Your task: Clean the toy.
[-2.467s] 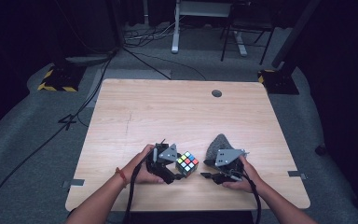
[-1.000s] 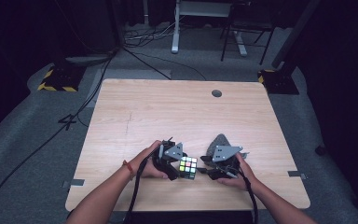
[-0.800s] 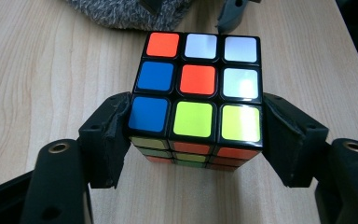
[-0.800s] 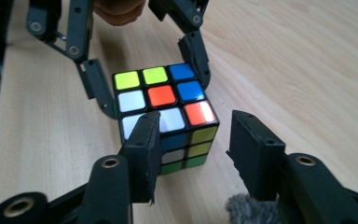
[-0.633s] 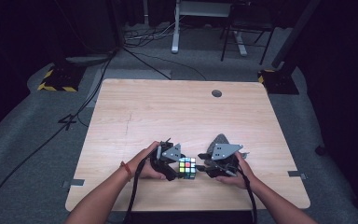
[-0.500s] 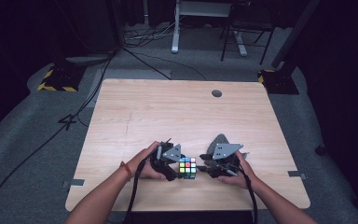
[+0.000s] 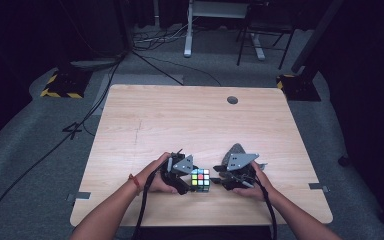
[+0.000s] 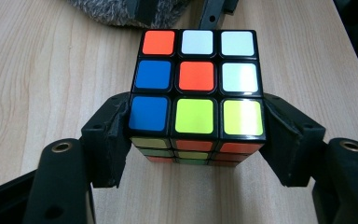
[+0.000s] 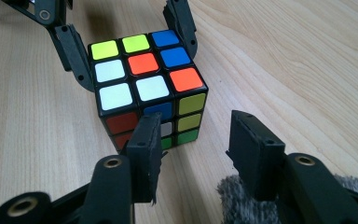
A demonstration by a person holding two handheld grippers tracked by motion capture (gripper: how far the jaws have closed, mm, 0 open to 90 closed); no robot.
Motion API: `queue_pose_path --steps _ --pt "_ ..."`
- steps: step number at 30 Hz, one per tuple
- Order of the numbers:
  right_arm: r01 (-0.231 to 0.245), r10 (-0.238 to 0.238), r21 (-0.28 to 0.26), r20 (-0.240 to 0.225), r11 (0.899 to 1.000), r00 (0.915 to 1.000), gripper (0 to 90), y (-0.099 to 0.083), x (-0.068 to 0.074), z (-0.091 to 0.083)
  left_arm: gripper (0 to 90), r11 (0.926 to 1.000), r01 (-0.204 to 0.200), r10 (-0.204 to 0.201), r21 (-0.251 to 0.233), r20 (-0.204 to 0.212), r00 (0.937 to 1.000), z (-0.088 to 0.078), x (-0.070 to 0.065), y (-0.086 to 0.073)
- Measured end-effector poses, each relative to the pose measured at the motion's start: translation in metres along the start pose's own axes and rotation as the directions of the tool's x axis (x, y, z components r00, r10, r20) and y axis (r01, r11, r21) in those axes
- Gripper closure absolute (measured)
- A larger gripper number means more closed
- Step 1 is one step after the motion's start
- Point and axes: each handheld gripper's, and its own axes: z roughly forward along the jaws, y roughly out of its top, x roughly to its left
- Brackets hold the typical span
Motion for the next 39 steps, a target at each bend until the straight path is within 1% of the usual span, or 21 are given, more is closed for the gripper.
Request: queue_pose_path --steps 4,6,7,9,11,13,14,16,17,19,22,24,26,28,30,32,33,34,36,37,39 --pt "0.008 -0.008 -0.01 -0.002 1.0 1.0 54.7 0.004 0.003 0.002 30.6 0.9999 0.0 0.0 0.012 0.006 1.0 0.0 0.001 -0.002" --pt "0.014 -0.014 -0.013 -0.002 1.0 0.9999 54.8 0.007 0.005 0.002 30.0 0.9999 0.014 -0.014 0.006 0.001 0.9999 0.0 0.0 -0.004" --pt "0.016 -0.016 -0.014 -0.002 1.0 0.9999 54.7 0.008 0.005 0.002 29.8 0.9999 0.005 -0.005 0.009 -0.001 1.0 0.0 0.0 -0.004" --pt "0.012 -0.012 -0.028 -0.008 1.0 0.9999 54.7 0.01 0.005 0.003 29.6 0.9997 0.009 -0.009 0.021 -0.001 1.0 -0.001 0.0 -0.005" --pt "0.02 -0.02 -0.026 -0.006 0.999 0.9998 54.7 0.014 0.006 0.004 29.3 0.9995 0.014 -0.014 0.027 -0.006 0.9999 -0.002 0.0 -0.008" --pt "0.04 -0.04 -0.023 -0.003 0.999 0.9992 54.7 0.019 0.007 0.005 28.8 0.9991 0.021 -0.021 0.038 -0.004 0.9998 -0.004 0.001 -0.01" --pt "0.041 -0.041 -0.022 -0.007 0.999 0.9991 54.6 0.023 0.008 0.006 28.5 0.9991 0.017 -0.017 0.04 -0.009 0.9998 -0.004 0.001 -0.01" --pt "0.05 -0.05 -0.025 -0.006 0.998 0.9987 54.3 0.027 0.009 0.009 28.5 0.9984 0.032 -0.032 0.046 -0.001 0.9995 -0.006 0.002 -0.014" --pt "0.053 -0.053 -0.026 -0.006 0.998 0.9986 53.6 0.03 0.01 0.01 28.6 0.9983 0.026 -0.026 0.052 -0.003 0.9997 -0.007 0.002 -0.015" --pt "0.053 -0.053 -0.029 -0.015 0.998 0.9985 53.1 0.036 0.01 0.014 28.1 0.9971 0.041 -0.04 0.064 -0.005 0.9992 -0.008 0.002 -0.018" --pt "0.079 -0.079 -0.012 -0.016 0.997 0.9968 52.5 0.045 0.011 0.021 27.1 0.9967 0.053 -0.053 0.061 -0.011 0.9986 -0.01 0.003 -0.023" --pt "0.085 -0.085 -0.004 -0.014 0.996 0.9963 52.1 0.049 0.011 0.023 27.4 0.996 0.066 -0.065 0.061 -0.011 0.9978 -0.012 0.004 -0.026" --pt "0.08 -0.08 0.001 -0.02 0.997 0.9966 51.9 0.053 0.011 0.026 27.3 0.9962 0.062 -0.061 0.061 -0.02 0.9979 -0.013 0.004 -0.027" --pt "0.087 -0.086 0.008 -0.027 0.996 0.9959 51.8 0.058 0.011 0.028 27.0 0.9953 0.06 -0.058 0.076 -0.027 0.9979 -0.013 0.003 -0.028" --pt "0.088 -0.088 0.006 -0.025 0.996 0.9958 51.9 0.064 0.011 0.029 27.1 0.9954 0.057 -0.055 0.077 -0.025 0.9982 -0.013 0.003 -0.027" --pt "0.097 -0.097 0.008 -0.028 0.995 0.9949 52.0 0.069 0.013 0.03 26.0 0.9932 0.054 -0.051 0.103 -0.031 0.9982 -0.011 0.002 -0.028" --pt "0.1 -0.1 0.019 -0.022 0.995 0.9948 51.9 0.071 0.014 0.032 25.4 0.9931 0.053 -0.05 0.105 -0.032 0.9983 -0.01 0.003 -0.029" --pt "0.102 -0.102 0.021 -0.025 0.995 0.9945 52.0 0.073 0.014 0.033 24.7 0.9924 0.054 -0.052 0.11 -0.022 0.9984 -0.009 0.003 -0.029" --pt "0.104 -0.103 0.025 -0.039 0.994 0.9939 51.8 0.077 0.015 0.036 23.3 0.9912 0.056 -0.053 0.12 -0.021 0.9984 -0.007 0.004 -0.03" --pt "0.117 -0.115 0.029 -0.043 0.993 0.9924 51.8 0.079 0.016 0.038 22.6 0.9909 0.059 -0.057 0.121 -0.019 0.9982 -0.006 0.004 -0.03" --pt "0.118 -0.116 0.038 -0.042 0.992 0.9924 51.5 0.083 0.017 0.041 21.8 0.991 0.07 -0.07 0.114 -0.007 0.9975 -0.006 0.005 -0.031"
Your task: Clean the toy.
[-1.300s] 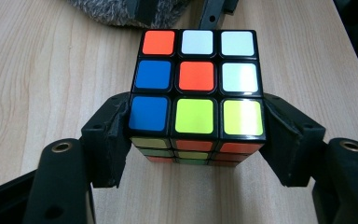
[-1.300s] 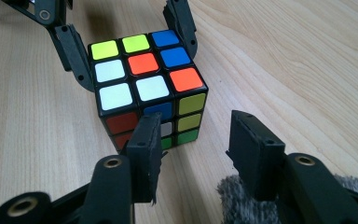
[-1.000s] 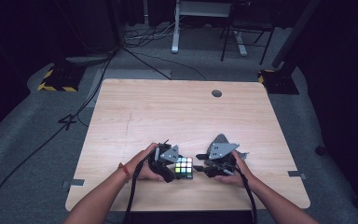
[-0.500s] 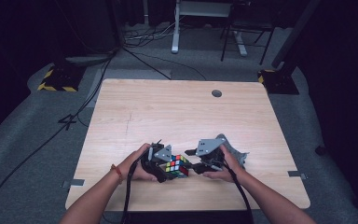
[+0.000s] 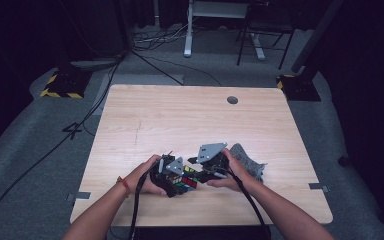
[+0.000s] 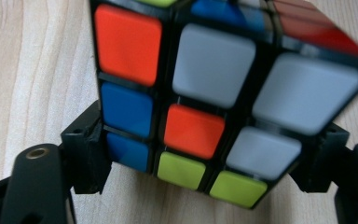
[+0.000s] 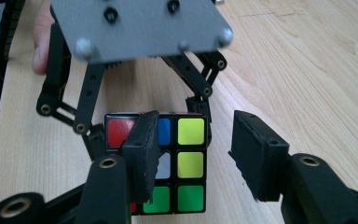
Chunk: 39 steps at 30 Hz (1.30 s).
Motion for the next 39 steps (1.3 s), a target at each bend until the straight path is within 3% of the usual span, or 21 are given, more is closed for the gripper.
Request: queue_pose_path --steps 7,15,21,26,33,39 --pt "0.017 -0.017 0.048 -0.005 0.999 0.9998 49.2 0.006 0.004 0.015 25.3 0.9993 0.009 -0.008 -0.035 0.007 0.9999 -0.002 -0.001 0.0" --pt "-0.002 0.003 0.03 -0.035 1.0 0.9994 47.9 0.006 0.006 0.017 27.8 0.999 0.007 -0.007 -0.045 0.005 1.0 -0.004 -0.002 -0.002" --pt "-0.016 0.017 0.003 -0.052 1.0 0.9985 45.1 0.001 0.005 0.008 26.6 0.999 0.019 -0.02 -0.041 -0.023 0.9995 -0.009 -0.003 -0.005" --pt "-0.004 0.004 0.012 -0.045 1.0 0.999 43.6 -0.01 0.005 -0.008 20.9 0.9981 0.046 -0.049 -0.04 -0.06 0.997 -0.015 -0.001 -0.011" --pt "-0.047 0.048 -0.009 0.037 0.999 0.9982 43.1 -0.036 -0.007 -0.052 17.7 0.993 0.102 -0.109 -0.059 -0.132 0.9853 -0.026 0.004 -0.02" --pt "-0.105 0.106 -0.015 0.123 0.994 0.9867 43.1 -0.067 -0.02 -0.089 17.8 0.9819 0.177 -0.187 -0.067 -0.208 0.9601 -0.027 0.013 -0.029"
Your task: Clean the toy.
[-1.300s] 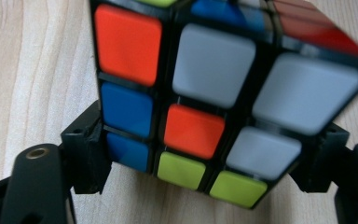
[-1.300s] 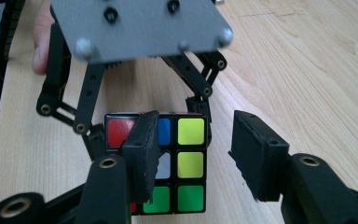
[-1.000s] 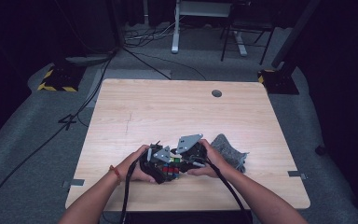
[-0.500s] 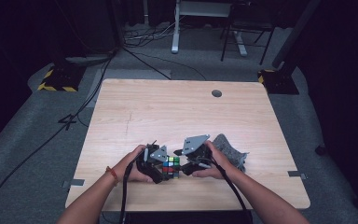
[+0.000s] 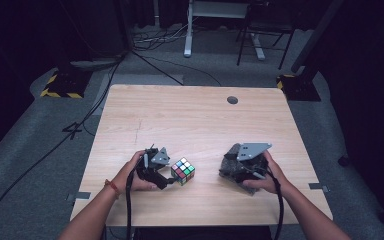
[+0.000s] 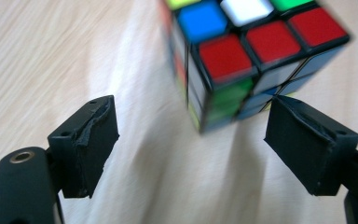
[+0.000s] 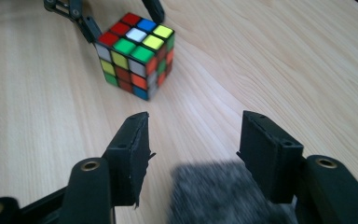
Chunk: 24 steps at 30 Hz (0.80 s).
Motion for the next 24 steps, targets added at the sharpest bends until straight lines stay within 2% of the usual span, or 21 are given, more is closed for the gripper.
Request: queue_pose_path --steps 1,4,6,9,11,16,18,20,22,24 --pt "-0.011 0.011 0.001 0.014 1.0 0.9998 43.1 -0.005 -0.003 -0.005 18.2 0.9999 0.012 -0.012 0.002 -0.009 0.9999 0.001 0.001 0.0" --pt "-0.04 0.04 -0.003 0.051 0.999 0.9979 43.1 -0.018 -0.012 -0.018 19.4 0.9994 0.034 -0.034 -0.009 0.001 0.9994 0.002 0.003 -0.001" --pt "-0.057 0.057 -0.008 0.081 0.998 0.9951 43.1 -0.028 -0.017 -0.027 19.5 0.9989 0.033 -0.031 -0.032 0.052 0.9982 0.001 0.001 -0.002" --pt "-0.079 0.079 -0.005 0.121 0.997 0.9894 42.9 -0.04 -0.023 -0.035 16.4 0.9989 0.02 -0.016 -0.043 0.099 0.995 0.002 -0.007 -0.001" --pt "-0.095 0.095 -0.007 0.143 0.995 0.9852 42.6 -0.048 -0.028 -0.037 16.6 0.999 -0.003 0.007 -0.044 0.092 0.9957 0.004 -0.012 0.001" --pt "-0.14 0.136 0.013 0.156 0.99 0.9784 41.8 -0.063 -0.039 -0.033 15.7 0.9978 0.022 -0.017 -0.063 0.076 0.997 0.01 -0.018 0.013" --pt "-0.165 0.16 0.022 0.14 0.986 0.9771 42.0 -0.069 -0.042 -0.03 15.9 0.9978 0.026 -0.021 -0.061 0.08 0.9966 0.014 -0.018 0.016" --pt "-0.169 0.162 0.04 0.137 0.985 0.9773 42.1 -0.073 -0.043 -0.025 15.9 0.9979 0.025 -0.02 -0.06 0.084 0.9962 0.018 -0.017 0.019" --pt "-0.185 0.177 0.056 0.123 0.981 0.9766 42.5 -0.076 -0.045 -0.02 16.6 0.997 0.032 -0.027 -0.07 0.072 0.997 0.022 -0.016 0.021" --pt "-0.203 0.197 0.052 0.103 0.978 0.975 42.6 -0.079 -0.046 -0.016 18.4 0.9966 0.031 -0.026 -0.076 0.072 0.997 0.024 -0.017 0.023"
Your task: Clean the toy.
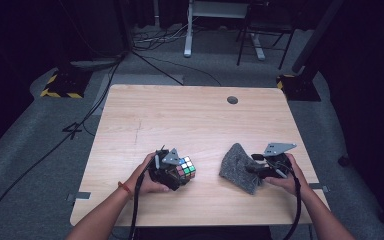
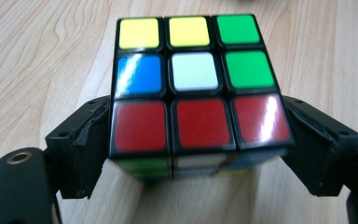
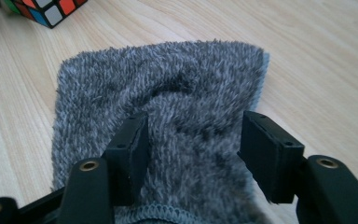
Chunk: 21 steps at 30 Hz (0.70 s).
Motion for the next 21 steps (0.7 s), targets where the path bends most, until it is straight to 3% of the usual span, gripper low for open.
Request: queue_pose_path --steps 2,4,8,11,14,16,18,21 --pt "0.005 -0.005 -0.003 -0.02 1.0 0.9998 42.8 0.0 0.001 0.001 27.4 0.9999 -0.017 0.017 0.002 -0.008 0.9998 0.002 0.001 0.001" --pt "0.013 -0.013 -0.019 -0.032 1.0 0.9994 42.7 0.002 0.005 0.0 32.4 0.9999 -0.007 0.006 -0.008 -0.011 0.9999 0.002 0.001 0.001" --pt "0.04 -0.041 -0.023 -0.055 0.999 0.9976 42.5 0.005 0.015 0.003 32.7 0.9998 -0.019 0.019 -0.01 -0.006 0.9998 0.003 0.002 0.002" --pt "0.077 -0.076 0.023 -0.046 0.997 0.996 42.1 0.004 0.021 0.014 33.1 0.9997 -0.024 0.024 -0.009 -0.001 0.9997 0.004 0.002 0.003" --pt "0.076 -0.073 0.055 -0.048 0.996 0.9961 42.4 0.003 0.022 0.023 33.4 0.9986 -0.053 0.053 -0.003 0.0 0.9986 0.004 0.0 0.006" --pt "0.051 -0.049 0.054 -0.044 0.997 0.9978 44.8 0.001 0.02 0.026 33.5 0.9975 -0.07 0.07 0.001 0.015 0.9974 0.005 -0.002 0.01" --pt "0.058 -0.056 0.063 -0.031 0.996 0.9979 47.9 -0.001 0.02 0.028 33.5 0.9966 -0.082 0.082 -0.008 0.014 0.9965 0.004 -0.004 0.014" --pt "0.052 -0.051 0.07 -0.015 0.996 0.9986 61.2 -0.002 0.02 0.029 33.5 0.995 -0.099 0.099 -0.018 0.025 0.9948 0.004 -0.007 0.02"
